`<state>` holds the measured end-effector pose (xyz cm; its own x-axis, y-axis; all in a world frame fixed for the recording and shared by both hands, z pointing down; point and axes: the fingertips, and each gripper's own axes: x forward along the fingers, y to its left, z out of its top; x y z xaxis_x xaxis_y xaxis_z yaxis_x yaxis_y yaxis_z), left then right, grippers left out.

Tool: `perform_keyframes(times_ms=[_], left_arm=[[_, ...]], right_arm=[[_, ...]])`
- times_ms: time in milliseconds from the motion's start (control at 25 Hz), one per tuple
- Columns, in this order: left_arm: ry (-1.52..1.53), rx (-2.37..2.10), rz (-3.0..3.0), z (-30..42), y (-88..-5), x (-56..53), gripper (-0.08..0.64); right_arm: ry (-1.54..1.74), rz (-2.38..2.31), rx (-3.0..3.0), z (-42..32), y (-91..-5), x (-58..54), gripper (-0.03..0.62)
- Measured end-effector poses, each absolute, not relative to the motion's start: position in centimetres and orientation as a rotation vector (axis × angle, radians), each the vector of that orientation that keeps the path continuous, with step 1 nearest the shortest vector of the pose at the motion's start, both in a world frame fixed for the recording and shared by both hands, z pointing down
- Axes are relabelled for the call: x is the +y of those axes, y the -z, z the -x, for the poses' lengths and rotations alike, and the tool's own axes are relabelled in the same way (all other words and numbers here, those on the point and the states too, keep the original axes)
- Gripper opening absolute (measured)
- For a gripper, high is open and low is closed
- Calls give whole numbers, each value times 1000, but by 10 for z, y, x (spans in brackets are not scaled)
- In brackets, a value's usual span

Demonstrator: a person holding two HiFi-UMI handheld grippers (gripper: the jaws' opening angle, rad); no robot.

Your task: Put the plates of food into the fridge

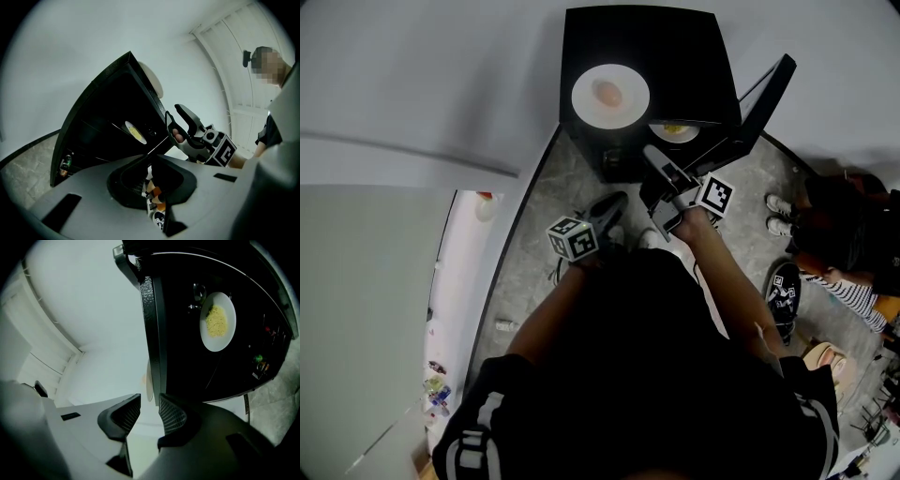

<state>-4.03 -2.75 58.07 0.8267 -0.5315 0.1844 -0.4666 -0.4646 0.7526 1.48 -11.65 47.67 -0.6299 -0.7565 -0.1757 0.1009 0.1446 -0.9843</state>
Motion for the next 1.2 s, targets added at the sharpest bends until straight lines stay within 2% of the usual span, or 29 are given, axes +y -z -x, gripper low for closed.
perform_keyframes(times_ms=[1200], left_arm=[[95, -739, -2113, 53, -587, -30, 23]], right_arm=[[1566, 620, 1775, 16, -450, -138, 150]])
